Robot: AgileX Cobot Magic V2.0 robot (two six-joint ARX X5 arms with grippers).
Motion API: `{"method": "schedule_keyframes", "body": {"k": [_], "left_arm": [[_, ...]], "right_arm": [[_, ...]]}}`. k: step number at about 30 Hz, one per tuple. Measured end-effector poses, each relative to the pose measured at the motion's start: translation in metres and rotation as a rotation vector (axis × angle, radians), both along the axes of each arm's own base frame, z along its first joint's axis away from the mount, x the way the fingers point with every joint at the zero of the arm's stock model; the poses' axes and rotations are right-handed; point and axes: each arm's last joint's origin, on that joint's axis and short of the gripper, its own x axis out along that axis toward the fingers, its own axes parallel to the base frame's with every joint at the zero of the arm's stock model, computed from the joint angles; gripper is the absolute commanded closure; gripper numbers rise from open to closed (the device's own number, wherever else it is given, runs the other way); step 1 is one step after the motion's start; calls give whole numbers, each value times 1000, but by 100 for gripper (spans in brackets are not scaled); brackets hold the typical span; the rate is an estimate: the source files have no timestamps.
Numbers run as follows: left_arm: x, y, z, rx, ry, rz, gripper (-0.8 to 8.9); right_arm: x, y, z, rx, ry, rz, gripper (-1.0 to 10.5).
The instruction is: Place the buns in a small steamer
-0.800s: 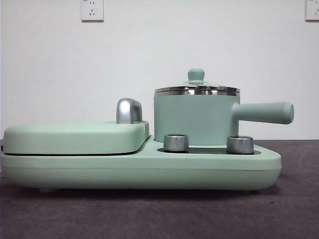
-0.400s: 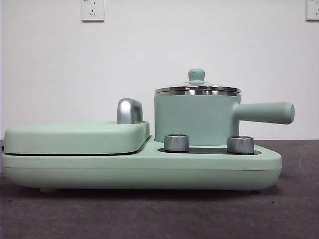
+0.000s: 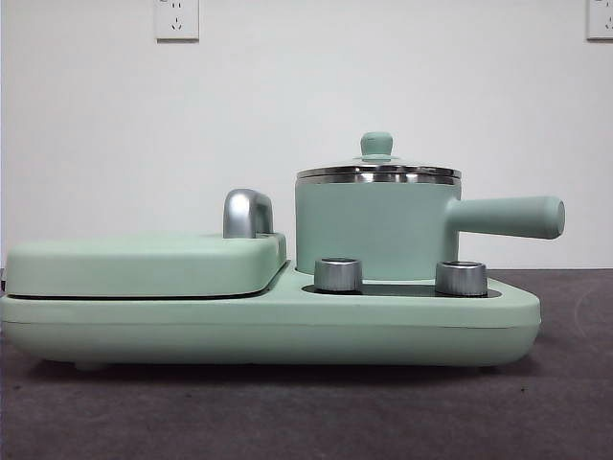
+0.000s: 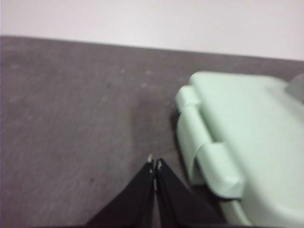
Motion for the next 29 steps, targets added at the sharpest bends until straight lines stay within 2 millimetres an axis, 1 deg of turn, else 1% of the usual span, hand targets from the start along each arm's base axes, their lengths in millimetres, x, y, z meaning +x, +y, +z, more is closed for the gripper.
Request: {"method": "schedule_keyframes", "body": {"k": [4, 6, 12, 29], "left_arm": [[1, 2, -10, 2, -1, 27, 807], [2, 3, -12, 5, -6, 46, 807], [3, 4, -13, 14, -25, 82, 807], [3, 4, -13, 77, -30, 72, 807]], "right_arm": [[0, 0, 0, 0, 0, 0, 926], [0, 0, 0, 0, 0, 0, 926], [0, 0, 0, 0, 0, 0, 926], [0, 0, 0, 0, 0, 0, 926]]}}
